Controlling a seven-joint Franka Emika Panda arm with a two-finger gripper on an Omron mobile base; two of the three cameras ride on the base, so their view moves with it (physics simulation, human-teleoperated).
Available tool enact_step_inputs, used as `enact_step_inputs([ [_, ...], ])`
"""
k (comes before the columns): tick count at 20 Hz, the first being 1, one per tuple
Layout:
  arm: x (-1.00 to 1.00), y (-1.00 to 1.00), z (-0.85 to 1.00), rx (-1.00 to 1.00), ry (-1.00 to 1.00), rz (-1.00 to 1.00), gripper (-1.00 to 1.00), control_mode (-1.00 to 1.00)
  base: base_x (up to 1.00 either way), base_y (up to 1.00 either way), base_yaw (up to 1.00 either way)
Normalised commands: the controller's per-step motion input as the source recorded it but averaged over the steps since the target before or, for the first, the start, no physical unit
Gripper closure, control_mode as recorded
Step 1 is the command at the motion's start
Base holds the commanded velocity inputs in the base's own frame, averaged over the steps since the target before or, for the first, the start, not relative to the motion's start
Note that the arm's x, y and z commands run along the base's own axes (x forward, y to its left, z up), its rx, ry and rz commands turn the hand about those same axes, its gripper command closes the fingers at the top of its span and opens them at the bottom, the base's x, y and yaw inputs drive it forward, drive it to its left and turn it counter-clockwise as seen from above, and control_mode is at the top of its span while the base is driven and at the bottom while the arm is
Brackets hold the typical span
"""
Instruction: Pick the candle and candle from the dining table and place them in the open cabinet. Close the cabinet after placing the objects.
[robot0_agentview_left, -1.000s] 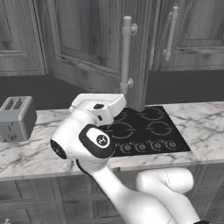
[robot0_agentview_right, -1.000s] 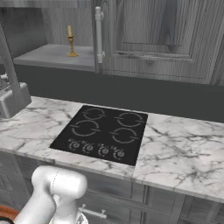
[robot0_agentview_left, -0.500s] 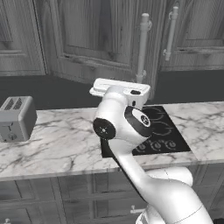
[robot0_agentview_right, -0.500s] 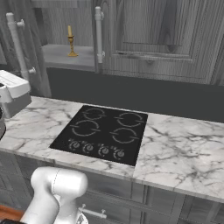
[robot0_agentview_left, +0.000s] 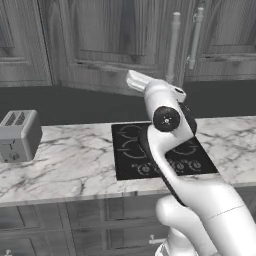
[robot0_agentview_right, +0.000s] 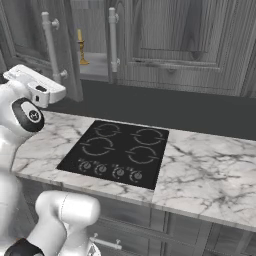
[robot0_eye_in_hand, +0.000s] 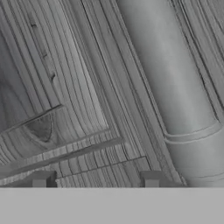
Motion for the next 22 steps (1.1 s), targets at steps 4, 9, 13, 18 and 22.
enact_step_inputs([
  [4, 0.38, -0.55, 0.51, 0.24, 0.0, 0.25, -1.0, -1.0, 0.0, 0.0, 0.0],
  [9, 0.36, -0.44, 0.49, 0.22, 0.0, 0.23, -1.0, -1.0, 0.0, 0.0, 0.0],
  [13, 0.37, -0.25, 0.55, 0.2, 0.0, 0.18, -1.0, -1.0, 0.0, 0.0, 0.0],
  [18, 0.31, -0.03, 0.26, 0.0, 0.01, 0.08, -1.0, -1.0, 0.0, 0.0, 0.0],
  [22, 0.38, -0.04, 0.14, -0.01, 0.0, 0.07, -1.0, -1.0, 0.0, 0.0, 0.0],
])
